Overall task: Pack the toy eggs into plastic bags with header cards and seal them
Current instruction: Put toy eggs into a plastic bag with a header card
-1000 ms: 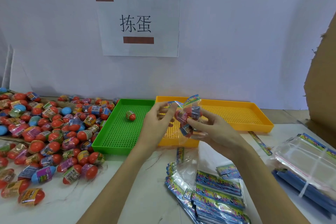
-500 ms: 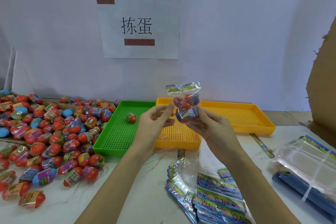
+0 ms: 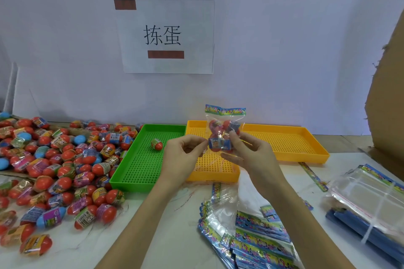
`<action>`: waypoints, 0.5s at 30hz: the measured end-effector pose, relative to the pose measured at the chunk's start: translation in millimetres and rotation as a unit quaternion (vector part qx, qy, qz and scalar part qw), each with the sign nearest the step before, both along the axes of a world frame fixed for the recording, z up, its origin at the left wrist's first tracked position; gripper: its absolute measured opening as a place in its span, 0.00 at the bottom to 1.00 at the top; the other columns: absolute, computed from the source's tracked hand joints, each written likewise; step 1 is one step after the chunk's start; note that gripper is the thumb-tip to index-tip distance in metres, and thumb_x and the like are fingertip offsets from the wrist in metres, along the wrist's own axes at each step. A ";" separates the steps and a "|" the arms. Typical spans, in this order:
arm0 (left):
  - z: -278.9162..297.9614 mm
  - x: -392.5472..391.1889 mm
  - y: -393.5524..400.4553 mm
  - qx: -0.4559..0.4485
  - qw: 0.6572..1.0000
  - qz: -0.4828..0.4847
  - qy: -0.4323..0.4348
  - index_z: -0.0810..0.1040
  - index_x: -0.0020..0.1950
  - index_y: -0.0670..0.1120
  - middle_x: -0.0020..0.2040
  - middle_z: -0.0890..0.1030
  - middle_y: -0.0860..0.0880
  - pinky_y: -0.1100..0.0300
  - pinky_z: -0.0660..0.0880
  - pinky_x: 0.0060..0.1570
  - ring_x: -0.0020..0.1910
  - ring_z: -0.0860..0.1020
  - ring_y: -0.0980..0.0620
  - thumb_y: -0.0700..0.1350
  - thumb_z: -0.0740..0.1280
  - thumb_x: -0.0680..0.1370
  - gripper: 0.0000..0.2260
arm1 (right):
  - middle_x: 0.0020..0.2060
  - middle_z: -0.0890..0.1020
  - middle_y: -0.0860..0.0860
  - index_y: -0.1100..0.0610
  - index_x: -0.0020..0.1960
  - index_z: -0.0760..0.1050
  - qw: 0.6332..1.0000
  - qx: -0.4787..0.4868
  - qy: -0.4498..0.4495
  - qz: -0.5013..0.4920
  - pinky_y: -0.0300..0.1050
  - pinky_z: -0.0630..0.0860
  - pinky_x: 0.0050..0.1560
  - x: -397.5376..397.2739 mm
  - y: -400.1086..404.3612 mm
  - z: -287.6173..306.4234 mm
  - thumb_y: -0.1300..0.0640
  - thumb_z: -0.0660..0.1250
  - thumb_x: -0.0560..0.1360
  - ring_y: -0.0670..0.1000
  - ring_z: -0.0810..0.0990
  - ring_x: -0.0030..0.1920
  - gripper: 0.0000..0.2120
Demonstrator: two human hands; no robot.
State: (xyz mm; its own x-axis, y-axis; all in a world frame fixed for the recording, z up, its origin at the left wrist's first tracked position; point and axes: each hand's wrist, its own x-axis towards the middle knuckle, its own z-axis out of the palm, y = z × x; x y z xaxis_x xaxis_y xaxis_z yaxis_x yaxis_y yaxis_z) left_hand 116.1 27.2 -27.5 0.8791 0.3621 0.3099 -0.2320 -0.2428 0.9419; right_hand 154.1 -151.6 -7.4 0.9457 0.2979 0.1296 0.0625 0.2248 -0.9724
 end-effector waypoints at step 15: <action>-3.7 -1.2 -5.6 -0.113 0.992 -0.041 0.049 0.89 0.45 0.43 0.41 0.88 0.44 0.65 0.80 0.43 0.41 0.85 0.52 0.39 0.80 0.72 0.04 | 0.48 0.88 0.58 0.60 0.60 0.82 0.995 -0.068 0.065 0.012 0.47 0.85 0.43 3.7 -8.7 -1.3 0.54 0.75 0.77 0.58 0.88 0.48 0.15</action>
State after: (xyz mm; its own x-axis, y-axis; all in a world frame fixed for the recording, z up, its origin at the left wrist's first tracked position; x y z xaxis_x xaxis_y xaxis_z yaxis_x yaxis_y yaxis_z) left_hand 114.9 21.7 -31.2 0.9306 0.3377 0.1410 -0.1472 -0.0071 0.9891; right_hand 157.8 -160.3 -8.7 0.9445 0.3263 -0.0368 -0.0698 0.0902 -0.9935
